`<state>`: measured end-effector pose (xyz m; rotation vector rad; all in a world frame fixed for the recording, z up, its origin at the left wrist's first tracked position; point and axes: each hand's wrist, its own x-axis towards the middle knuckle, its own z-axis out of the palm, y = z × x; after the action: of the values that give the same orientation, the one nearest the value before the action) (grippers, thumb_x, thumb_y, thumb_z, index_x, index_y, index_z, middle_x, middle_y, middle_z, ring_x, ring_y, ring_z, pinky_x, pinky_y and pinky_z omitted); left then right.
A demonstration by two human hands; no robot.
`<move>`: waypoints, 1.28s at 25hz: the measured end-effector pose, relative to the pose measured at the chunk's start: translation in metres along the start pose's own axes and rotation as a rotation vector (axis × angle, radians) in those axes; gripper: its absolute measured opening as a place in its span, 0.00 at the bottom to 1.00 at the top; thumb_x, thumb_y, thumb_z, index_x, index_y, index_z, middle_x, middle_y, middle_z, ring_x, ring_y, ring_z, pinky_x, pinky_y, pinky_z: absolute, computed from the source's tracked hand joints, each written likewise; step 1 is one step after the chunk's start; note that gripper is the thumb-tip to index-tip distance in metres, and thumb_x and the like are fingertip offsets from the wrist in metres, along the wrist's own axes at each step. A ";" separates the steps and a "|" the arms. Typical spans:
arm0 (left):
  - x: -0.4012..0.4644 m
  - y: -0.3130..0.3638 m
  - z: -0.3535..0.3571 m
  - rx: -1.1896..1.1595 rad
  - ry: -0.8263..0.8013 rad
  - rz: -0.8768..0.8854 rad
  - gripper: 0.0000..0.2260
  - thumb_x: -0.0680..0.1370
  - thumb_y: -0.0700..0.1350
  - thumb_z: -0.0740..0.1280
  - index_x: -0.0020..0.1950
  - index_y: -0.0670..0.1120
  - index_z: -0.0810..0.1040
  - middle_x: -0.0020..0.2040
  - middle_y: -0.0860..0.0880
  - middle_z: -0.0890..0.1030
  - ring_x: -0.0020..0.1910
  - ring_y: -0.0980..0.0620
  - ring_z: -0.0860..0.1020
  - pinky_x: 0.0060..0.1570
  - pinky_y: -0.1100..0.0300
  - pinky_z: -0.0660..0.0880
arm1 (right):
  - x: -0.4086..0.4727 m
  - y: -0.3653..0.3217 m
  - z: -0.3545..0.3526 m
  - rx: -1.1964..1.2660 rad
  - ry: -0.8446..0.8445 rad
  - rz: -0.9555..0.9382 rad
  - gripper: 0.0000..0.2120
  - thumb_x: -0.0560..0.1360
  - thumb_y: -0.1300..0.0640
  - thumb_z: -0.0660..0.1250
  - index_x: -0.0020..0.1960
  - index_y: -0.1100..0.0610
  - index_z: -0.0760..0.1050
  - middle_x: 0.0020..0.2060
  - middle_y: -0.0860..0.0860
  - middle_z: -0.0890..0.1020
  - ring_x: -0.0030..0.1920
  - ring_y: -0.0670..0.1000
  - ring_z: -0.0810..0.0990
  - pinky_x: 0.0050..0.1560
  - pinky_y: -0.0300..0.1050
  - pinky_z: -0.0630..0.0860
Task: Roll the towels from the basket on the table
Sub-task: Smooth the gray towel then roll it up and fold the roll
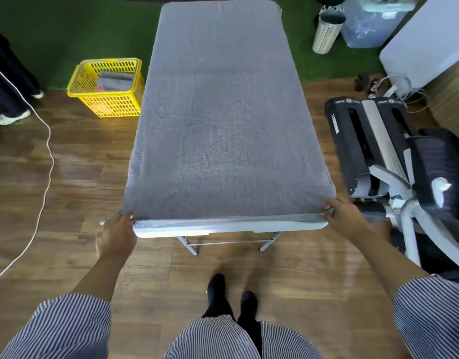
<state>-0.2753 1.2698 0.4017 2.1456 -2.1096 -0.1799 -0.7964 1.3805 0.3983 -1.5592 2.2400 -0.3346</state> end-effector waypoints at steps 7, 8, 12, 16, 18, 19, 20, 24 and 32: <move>-0.001 0.006 0.012 -0.114 0.067 0.111 0.10 0.70 0.27 0.65 0.44 0.39 0.80 0.49 0.40 0.77 0.43 0.35 0.78 0.32 0.46 0.73 | -0.013 0.002 0.012 -0.099 0.052 -0.067 0.06 0.74 0.64 0.65 0.46 0.64 0.80 0.48 0.57 0.78 0.40 0.61 0.79 0.39 0.49 0.73; -0.004 0.003 0.016 -0.111 0.095 0.156 0.08 0.70 0.29 0.65 0.44 0.38 0.80 0.48 0.40 0.78 0.45 0.35 0.78 0.32 0.45 0.75 | -0.017 0.003 0.014 -0.121 0.059 -0.090 0.07 0.73 0.62 0.65 0.46 0.64 0.81 0.48 0.56 0.79 0.39 0.60 0.80 0.38 0.49 0.74; -0.009 -0.017 0.032 -0.114 0.149 0.363 0.13 0.71 0.40 0.61 0.50 0.36 0.80 0.51 0.39 0.80 0.50 0.38 0.78 0.44 0.44 0.79 | -0.027 0.005 0.013 -0.158 0.021 -0.096 0.12 0.67 0.66 0.71 0.51 0.63 0.80 0.55 0.54 0.80 0.41 0.60 0.82 0.42 0.52 0.78; -0.003 -0.024 0.035 -0.189 0.157 0.338 0.16 0.67 0.22 0.68 0.52 0.35 0.79 0.49 0.37 0.79 0.49 0.36 0.76 0.45 0.38 0.77 | -0.025 0.004 0.013 -0.128 0.013 -0.089 0.14 0.68 0.74 0.66 0.51 0.65 0.79 0.50 0.59 0.81 0.39 0.62 0.81 0.38 0.53 0.77; 0.001 -0.024 0.032 -0.176 0.168 0.351 0.18 0.65 0.20 0.66 0.50 0.34 0.80 0.45 0.37 0.79 0.47 0.41 0.73 0.41 0.40 0.77 | -0.024 0.005 0.013 -0.105 0.011 -0.073 0.16 0.68 0.75 0.63 0.53 0.64 0.78 0.48 0.60 0.80 0.40 0.63 0.80 0.38 0.54 0.76; 0.003 -0.026 0.032 -0.155 0.172 0.359 0.16 0.67 0.21 0.63 0.50 0.34 0.80 0.43 0.38 0.79 0.44 0.42 0.72 0.39 0.41 0.76 | -0.024 0.004 0.011 -0.092 0.014 -0.062 0.16 0.68 0.75 0.63 0.53 0.64 0.78 0.47 0.60 0.79 0.41 0.63 0.79 0.41 0.54 0.76; 0.006 -0.029 0.032 -0.133 0.167 0.363 0.15 0.68 0.24 0.61 0.49 0.35 0.81 0.41 0.39 0.79 0.42 0.41 0.72 0.36 0.42 0.76 | -0.024 0.004 0.010 -0.084 0.016 -0.055 0.15 0.69 0.74 0.63 0.53 0.65 0.78 0.47 0.60 0.79 0.43 0.62 0.79 0.44 0.54 0.75; 0.020 -0.034 0.031 -0.007 0.117 0.366 0.15 0.70 0.35 0.55 0.46 0.38 0.80 0.38 0.42 0.78 0.37 0.37 0.77 0.30 0.44 0.75 | -0.015 -0.001 0.010 -0.088 -0.017 -0.025 0.08 0.72 0.68 0.63 0.49 0.64 0.77 0.44 0.58 0.78 0.45 0.61 0.76 0.48 0.52 0.71; 0.014 -0.010 0.021 0.041 0.237 0.387 0.13 0.69 0.31 0.59 0.46 0.41 0.80 0.46 0.42 0.79 0.40 0.39 0.79 0.33 0.46 0.73 | -0.002 0.001 0.026 -0.180 0.062 -0.074 0.11 0.69 0.73 0.64 0.48 0.65 0.77 0.46 0.57 0.76 0.39 0.60 0.77 0.36 0.56 0.77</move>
<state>-0.2688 1.2557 0.3791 1.6355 -2.3397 0.1504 -0.7852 1.3830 0.3751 -1.7485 2.3190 -0.2098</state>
